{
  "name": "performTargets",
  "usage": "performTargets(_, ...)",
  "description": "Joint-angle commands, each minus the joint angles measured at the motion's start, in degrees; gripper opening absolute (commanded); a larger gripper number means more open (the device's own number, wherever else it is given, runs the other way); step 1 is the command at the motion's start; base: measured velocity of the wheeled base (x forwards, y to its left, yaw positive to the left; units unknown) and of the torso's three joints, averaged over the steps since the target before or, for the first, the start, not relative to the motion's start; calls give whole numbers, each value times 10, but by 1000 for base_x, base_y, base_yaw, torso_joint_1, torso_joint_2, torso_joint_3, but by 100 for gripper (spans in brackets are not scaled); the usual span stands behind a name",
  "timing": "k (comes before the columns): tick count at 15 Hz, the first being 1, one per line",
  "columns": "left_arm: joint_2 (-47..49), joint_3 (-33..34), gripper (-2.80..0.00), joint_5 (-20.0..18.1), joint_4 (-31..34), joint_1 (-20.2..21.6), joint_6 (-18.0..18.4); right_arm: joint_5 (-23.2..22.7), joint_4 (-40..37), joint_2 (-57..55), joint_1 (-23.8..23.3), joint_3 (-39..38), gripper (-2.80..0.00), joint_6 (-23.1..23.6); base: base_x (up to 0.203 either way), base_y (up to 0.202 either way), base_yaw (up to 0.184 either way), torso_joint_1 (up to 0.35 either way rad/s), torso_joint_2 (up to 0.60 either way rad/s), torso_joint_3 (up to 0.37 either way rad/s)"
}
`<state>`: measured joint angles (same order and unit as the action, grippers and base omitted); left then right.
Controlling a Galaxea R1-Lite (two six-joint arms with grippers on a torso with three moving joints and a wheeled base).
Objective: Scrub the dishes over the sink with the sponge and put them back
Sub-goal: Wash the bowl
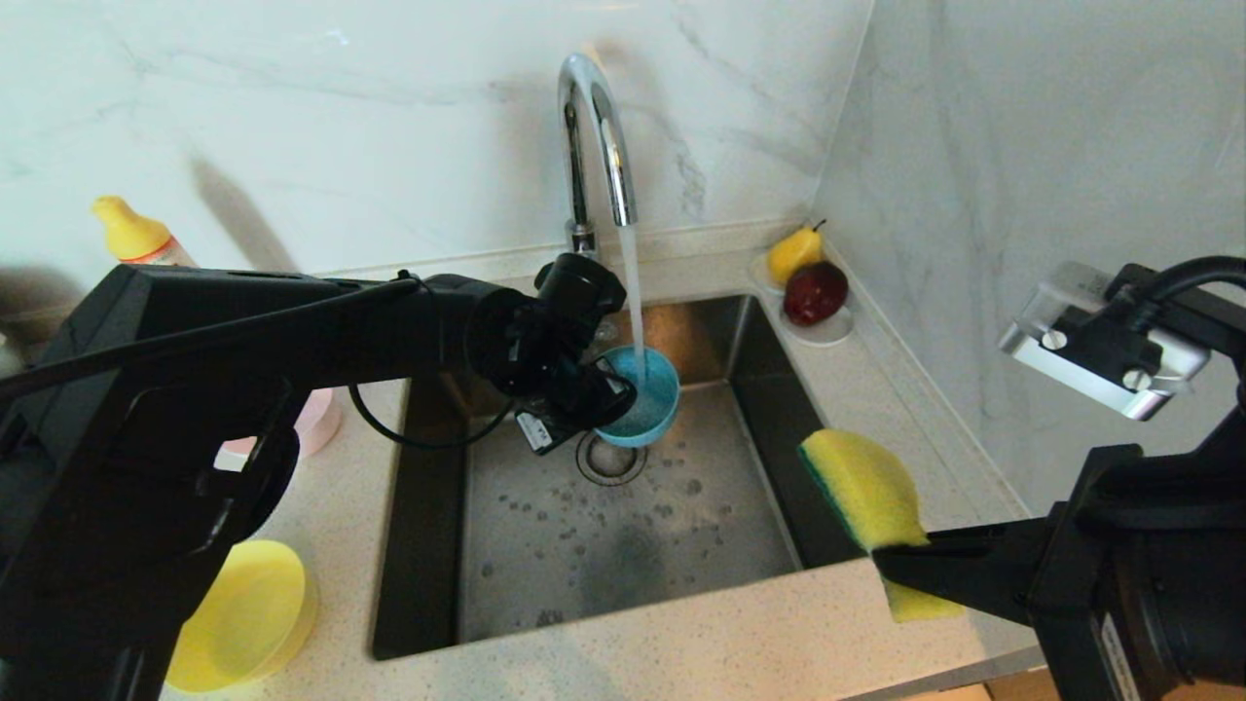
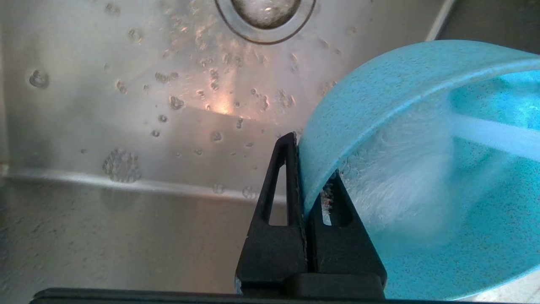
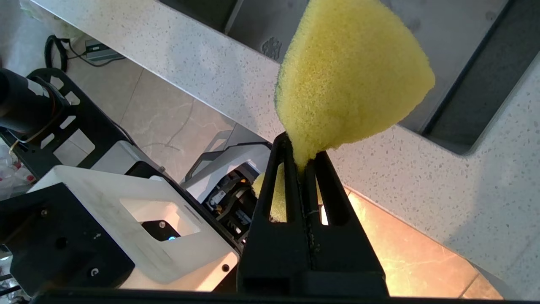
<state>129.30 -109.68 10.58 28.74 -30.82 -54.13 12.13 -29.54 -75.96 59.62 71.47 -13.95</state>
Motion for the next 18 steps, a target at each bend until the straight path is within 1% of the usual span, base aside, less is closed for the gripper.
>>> performTargets(1, 3, 0, -280, 1, -2, 0, -3, 1, -2, 1, -4, -1, -280, 0, 0, 0, 0, 0, 0, 0)
performTargets(8, 5, 0, -280, 1, -7, 0, -3, 0, -2, 7, -6, -3, -280, 1, 0, 0, 0, 0, 0, 0)
performTargets(11, -18, 7, -280, 4, 9, 2, 0, 1, -2, 8, -7, -4, -280, 1, 0, 0, 0, 0, 0, 0)
performTargets(12, -35, 12, -280, 11, 27, 5, 4, 2, -2, 8, -9, -4, -280, 2, 0, 0, 0, 0, 0, 0)
performTargets(13, -53, 16, -280, 27, 45, 7, 7, 2, -2, 6, -15, -3, -280, 2, 0, 0, 0, 0, 0, 0)
performTargets(14, -76, 27, -280, 53, 60, 7, 11, 0, -2, 4, -23, -2, -280, 1, 0, 0, 0, 0, 0, 0)
performTargets(16, -131, 72, -280, 85, 66, 7, 29, -4, -2, 4, -28, -5, -280, 0, 0, 0, 0, 0, 0, 0)
performTargets(18, -196, 126, -280, 100, 66, 8, 54, -4, -2, 5, -28, -7, -280, 0, 0, 0, 0, 0, 0, 0)
